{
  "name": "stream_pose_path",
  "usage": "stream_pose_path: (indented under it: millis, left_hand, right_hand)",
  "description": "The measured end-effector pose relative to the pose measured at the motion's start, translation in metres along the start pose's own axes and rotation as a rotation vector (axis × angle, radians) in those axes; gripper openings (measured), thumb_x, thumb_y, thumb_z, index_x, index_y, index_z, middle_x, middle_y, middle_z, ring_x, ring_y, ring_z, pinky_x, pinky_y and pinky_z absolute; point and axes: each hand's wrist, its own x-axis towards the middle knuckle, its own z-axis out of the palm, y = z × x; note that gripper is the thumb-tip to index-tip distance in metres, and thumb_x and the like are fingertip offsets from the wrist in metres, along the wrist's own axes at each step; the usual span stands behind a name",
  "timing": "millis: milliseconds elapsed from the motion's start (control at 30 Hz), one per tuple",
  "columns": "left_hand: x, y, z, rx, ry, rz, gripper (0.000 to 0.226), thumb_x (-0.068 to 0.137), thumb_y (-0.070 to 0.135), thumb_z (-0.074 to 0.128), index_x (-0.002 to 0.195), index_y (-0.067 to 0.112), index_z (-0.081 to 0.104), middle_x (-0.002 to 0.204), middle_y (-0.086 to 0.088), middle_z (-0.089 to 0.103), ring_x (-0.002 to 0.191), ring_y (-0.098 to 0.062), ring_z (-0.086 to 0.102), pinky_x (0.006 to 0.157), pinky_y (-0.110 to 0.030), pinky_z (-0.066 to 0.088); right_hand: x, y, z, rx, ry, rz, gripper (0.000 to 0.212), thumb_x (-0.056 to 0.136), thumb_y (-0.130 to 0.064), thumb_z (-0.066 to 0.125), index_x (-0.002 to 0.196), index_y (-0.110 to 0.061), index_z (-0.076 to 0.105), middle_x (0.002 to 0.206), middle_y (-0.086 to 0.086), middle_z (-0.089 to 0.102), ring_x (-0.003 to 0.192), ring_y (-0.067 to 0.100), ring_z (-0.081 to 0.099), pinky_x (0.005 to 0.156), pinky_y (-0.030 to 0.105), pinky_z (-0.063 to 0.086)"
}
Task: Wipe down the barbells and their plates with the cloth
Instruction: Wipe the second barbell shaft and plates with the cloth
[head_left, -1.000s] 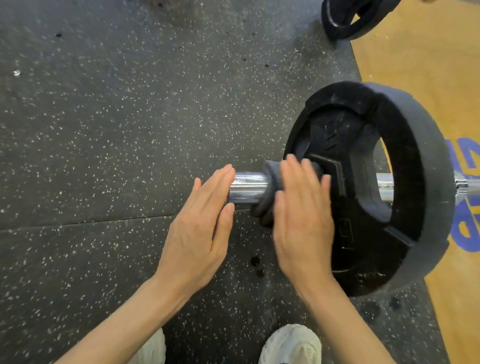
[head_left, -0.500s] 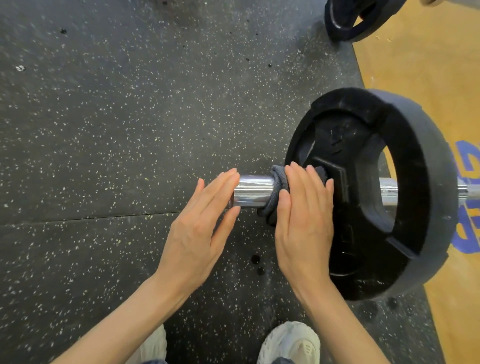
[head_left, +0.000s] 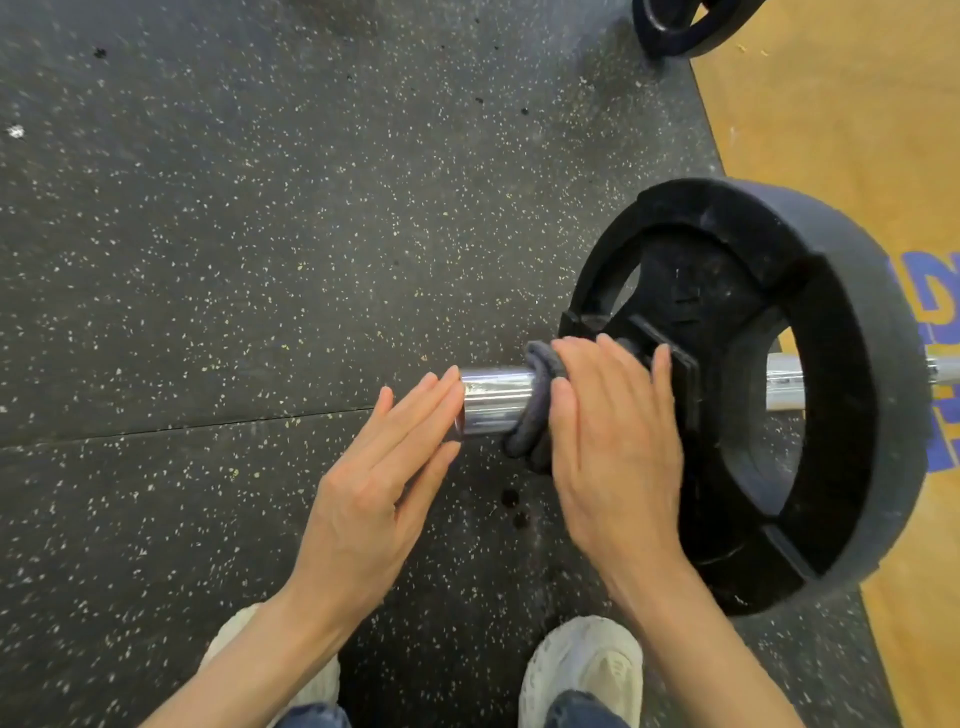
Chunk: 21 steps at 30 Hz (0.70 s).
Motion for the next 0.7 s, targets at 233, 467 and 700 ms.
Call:
stream_pose_path:
  millis: [233, 467, 700]
  left_hand:
    - [-0.01, 0.002, 0.002, -0.008, -0.015, 0.009, 0.049, 0.102, 0.022, 0.048, 0.15, 0.011, 0.04, 0.157, 0.002, 0.038, 0.146, -0.011, 0.038, 0.124, -0.03, 0.021]
    - [0.002, 0.01, 0.006, -0.013, -0.071, 0.018, 0.049, 0.106, 0.019, 0.039, 0.154, 0.009, 0.033, 0.162, -0.002, 0.031, 0.15, -0.013, 0.03, 0.126, -0.035, 0.016]
    - [0.015, 0.007, 0.012, -0.055, -0.047, -0.003, 0.05, 0.107, 0.02, 0.041, 0.155, 0.013, 0.03, 0.161, 0.005, 0.032, 0.148, -0.006, 0.031, 0.125, -0.033, 0.017]
  right_hand:
    - [0.007, -0.031, 0.009, 0.038, -0.053, -0.165, 0.041, 0.106, -0.022, 0.026, 0.122, -0.015, 0.063, 0.115, -0.002, 0.064, 0.117, 0.02, 0.055, 0.125, 0.04, 0.016]
    - [0.002, -0.031, 0.014, 0.069, 0.023, -0.013, 0.041, 0.105, -0.022, 0.027, 0.12, -0.013, 0.064, 0.118, 0.001, 0.064, 0.121, 0.024, 0.055, 0.122, 0.046, 0.02]
    - [-0.017, -0.005, 0.021, 0.101, 0.162, 0.134, 0.045, 0.106, -0.024, 0.029, 0.144, -0.008, 0.049, 0.15, 0.007, 0.049, 0.148, 0.026, 0.032, 0.127, 0.041, 0.005]
